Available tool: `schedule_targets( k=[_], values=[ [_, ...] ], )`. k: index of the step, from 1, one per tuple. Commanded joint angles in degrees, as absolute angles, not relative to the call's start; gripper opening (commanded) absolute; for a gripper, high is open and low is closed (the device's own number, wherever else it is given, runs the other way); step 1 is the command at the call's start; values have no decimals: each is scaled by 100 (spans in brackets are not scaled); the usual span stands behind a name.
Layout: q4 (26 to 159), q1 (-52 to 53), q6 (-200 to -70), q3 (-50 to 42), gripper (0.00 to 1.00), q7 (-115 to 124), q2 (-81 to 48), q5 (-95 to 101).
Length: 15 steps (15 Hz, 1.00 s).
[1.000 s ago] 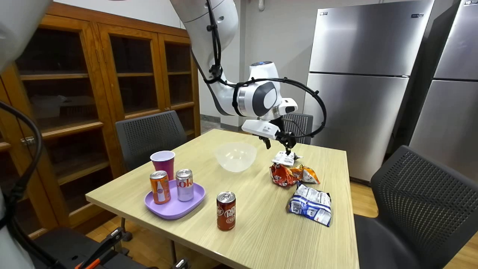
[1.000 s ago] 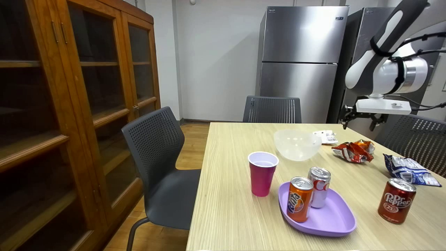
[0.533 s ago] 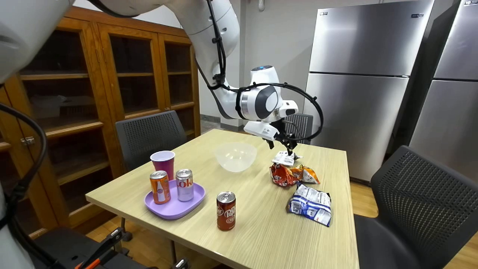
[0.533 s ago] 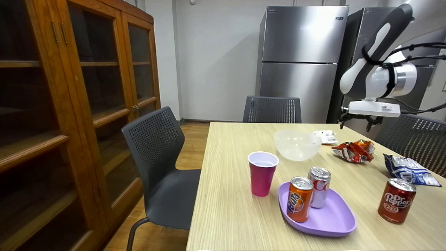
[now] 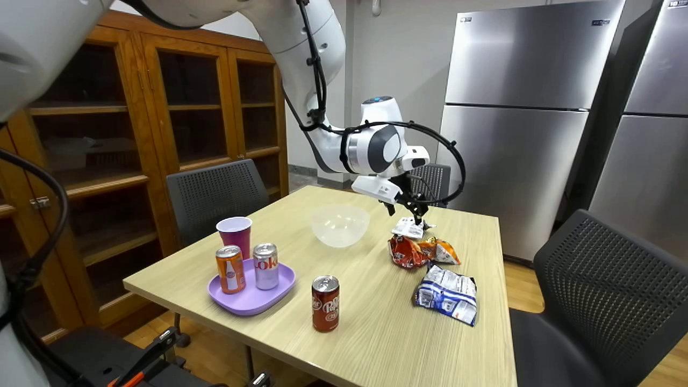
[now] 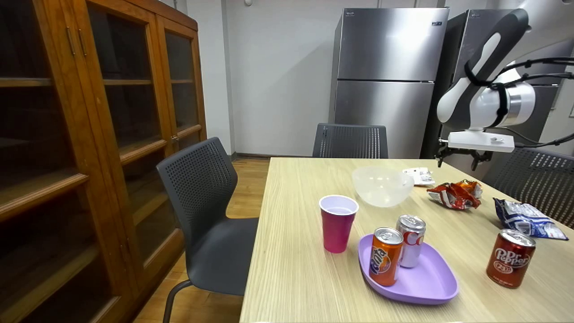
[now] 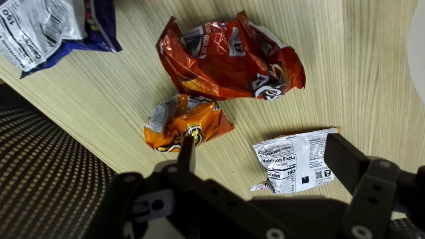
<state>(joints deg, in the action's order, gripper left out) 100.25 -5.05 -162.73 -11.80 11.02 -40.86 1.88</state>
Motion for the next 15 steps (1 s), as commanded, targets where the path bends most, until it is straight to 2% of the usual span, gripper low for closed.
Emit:
schedule_targets(
  k=[1, 15],
  values=[
    [9743, -443, -16216, -1240, 100, 1181, -4260, 113],
    [8147, -581, -16046, -1130, 100, 1240, -5451, -212]
  ],
)
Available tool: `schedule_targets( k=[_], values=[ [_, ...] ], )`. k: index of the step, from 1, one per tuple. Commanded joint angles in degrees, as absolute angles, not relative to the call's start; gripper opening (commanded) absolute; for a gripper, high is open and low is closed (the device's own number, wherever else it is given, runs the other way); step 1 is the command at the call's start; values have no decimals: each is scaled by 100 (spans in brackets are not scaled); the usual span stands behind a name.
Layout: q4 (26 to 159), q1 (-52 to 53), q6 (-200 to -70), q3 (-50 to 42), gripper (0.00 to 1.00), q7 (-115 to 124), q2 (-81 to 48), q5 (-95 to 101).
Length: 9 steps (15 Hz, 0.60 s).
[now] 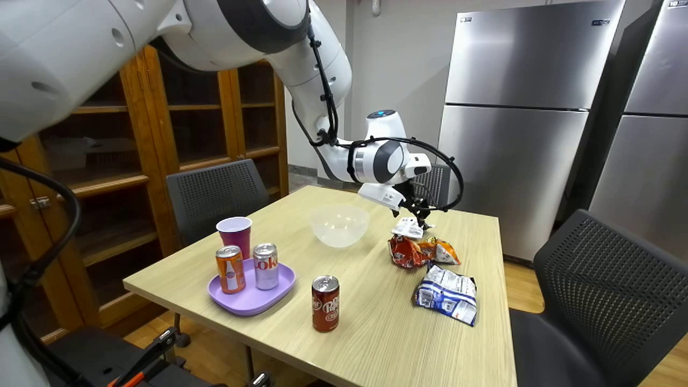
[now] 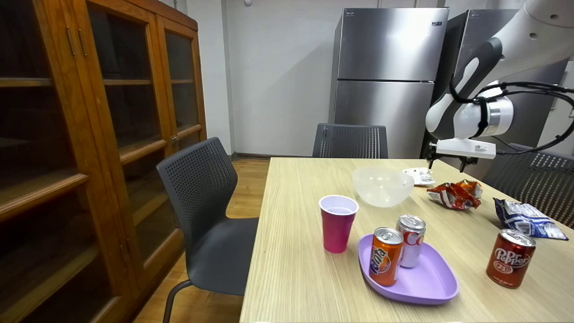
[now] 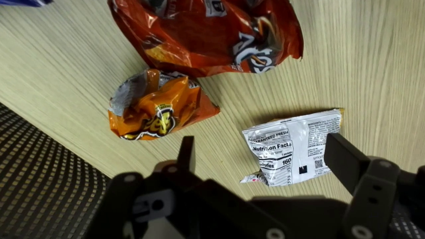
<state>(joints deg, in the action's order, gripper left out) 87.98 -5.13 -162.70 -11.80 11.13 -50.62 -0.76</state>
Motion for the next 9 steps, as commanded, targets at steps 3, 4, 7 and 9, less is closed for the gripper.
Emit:
schedule_targets(
  k=[3, 4, 7, 9],
  values=[
    [7676, -614, -15984, -1119, 100, 1303, -5800, -323],
    [7529, -624, -15961, -1120, 100, 1327, -5906, -354],
    [7022, -641, -15854, -1136, 100, 1468, -6268, -427],
    [6682, -660, -15787, -1142, 100, 1566, -6504, -455]
  ],
)
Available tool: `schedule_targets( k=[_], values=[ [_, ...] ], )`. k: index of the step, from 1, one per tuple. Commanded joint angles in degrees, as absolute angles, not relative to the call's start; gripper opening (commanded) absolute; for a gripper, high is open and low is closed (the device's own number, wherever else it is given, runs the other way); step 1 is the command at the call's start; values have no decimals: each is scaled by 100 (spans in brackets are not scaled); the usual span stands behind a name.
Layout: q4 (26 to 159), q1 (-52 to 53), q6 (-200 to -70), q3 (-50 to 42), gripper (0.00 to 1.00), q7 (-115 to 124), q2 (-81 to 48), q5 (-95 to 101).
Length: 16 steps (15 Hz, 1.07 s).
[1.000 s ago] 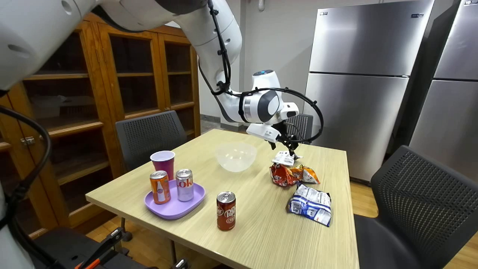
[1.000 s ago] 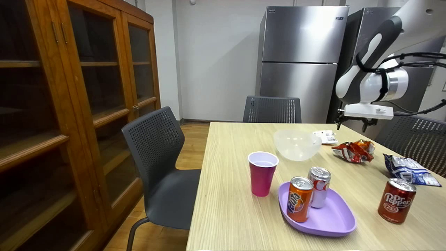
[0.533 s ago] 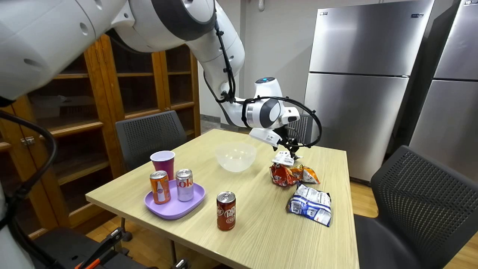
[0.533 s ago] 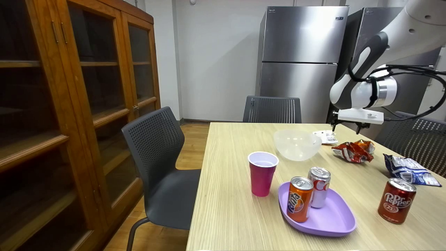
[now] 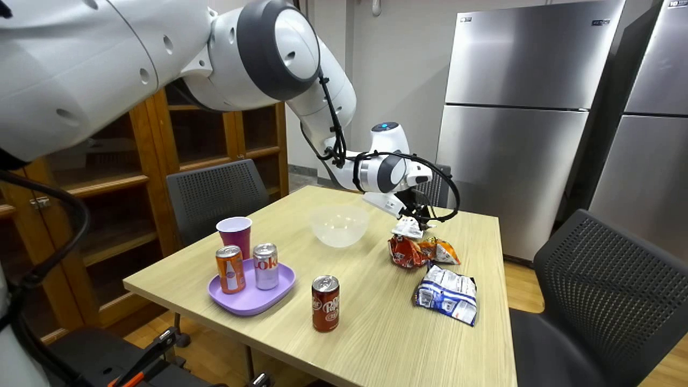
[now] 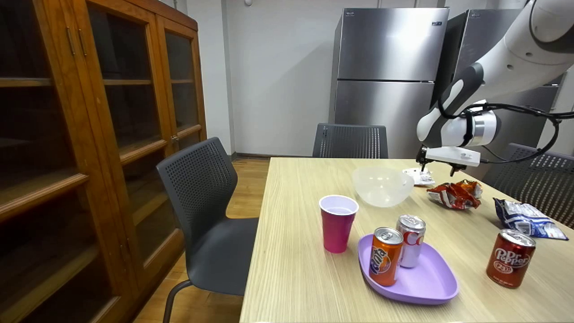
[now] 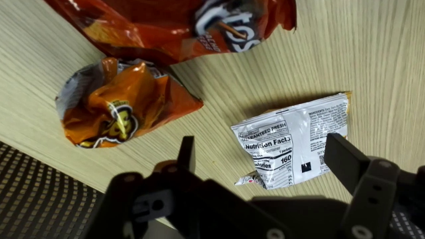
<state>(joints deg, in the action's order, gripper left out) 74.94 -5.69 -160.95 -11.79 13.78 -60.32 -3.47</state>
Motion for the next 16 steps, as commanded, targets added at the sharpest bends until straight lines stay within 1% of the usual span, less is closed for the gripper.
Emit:
schedule_targets(
  k=[1, 10, 16],
  values=[
    [6511, -661, -15750, -1160, 100, 1636, -6625, -465],
    [4938, -690, -15370, -1310, 100, 2371, -7682, -507],
    [4025, -683, -15087, -1642, 100, 3057, -8311, -444]
  ],
)
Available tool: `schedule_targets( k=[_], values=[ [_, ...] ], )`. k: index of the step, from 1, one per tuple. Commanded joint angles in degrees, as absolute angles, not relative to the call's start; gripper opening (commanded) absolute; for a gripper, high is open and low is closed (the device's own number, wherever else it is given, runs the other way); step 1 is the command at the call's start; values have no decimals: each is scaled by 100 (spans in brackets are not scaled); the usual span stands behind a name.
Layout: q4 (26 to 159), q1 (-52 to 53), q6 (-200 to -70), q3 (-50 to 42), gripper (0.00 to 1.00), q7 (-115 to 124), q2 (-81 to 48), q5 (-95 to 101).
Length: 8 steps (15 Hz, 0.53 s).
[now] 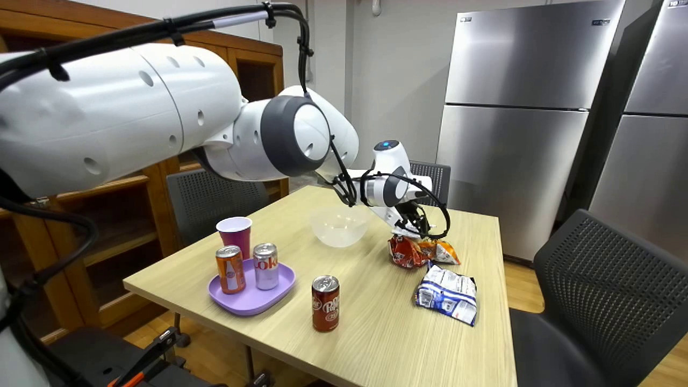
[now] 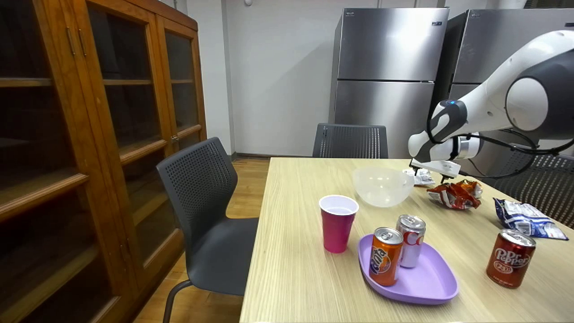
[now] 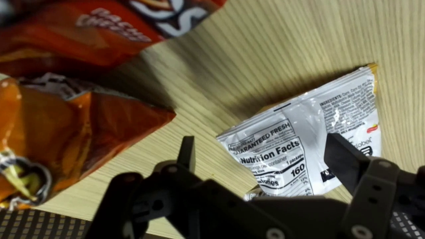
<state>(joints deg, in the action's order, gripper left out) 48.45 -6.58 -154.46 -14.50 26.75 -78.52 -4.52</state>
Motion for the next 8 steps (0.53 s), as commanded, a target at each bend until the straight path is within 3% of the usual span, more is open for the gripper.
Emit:
schedule_targets(
  k=[1, 8],
  values=[
    [3919, -685, -15061, -1686, 100, 3135, -8386, -440],
    [3925, -668, -15106, -1758, 100, 3593, -8405, -288]
  ],
)
